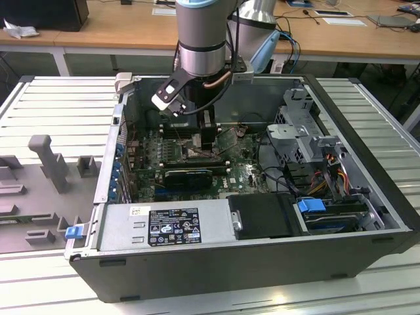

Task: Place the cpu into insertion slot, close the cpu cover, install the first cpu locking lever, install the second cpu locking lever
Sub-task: 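Place the cpu into insertion slot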

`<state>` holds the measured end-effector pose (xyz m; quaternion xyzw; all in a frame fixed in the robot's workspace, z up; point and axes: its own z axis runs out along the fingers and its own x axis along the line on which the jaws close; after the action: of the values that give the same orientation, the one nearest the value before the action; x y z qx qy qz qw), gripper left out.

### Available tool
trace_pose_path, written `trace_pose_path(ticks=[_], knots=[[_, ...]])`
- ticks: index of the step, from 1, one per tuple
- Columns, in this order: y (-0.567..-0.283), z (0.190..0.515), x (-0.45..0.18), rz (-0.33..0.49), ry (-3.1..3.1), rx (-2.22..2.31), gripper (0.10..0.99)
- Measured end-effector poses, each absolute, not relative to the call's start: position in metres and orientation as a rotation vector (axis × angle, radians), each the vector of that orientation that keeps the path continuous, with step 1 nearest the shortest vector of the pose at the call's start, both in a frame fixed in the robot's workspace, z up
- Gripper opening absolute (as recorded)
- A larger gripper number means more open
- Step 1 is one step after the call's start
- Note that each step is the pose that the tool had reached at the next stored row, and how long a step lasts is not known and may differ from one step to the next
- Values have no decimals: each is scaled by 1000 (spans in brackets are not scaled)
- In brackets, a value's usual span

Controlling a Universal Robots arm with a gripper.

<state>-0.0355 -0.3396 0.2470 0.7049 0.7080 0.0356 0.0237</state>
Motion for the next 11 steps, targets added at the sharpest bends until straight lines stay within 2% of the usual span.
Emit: trace_pose_path(ticks=[11], knots=[[-332,240,-38,110,2192,2182,529]])
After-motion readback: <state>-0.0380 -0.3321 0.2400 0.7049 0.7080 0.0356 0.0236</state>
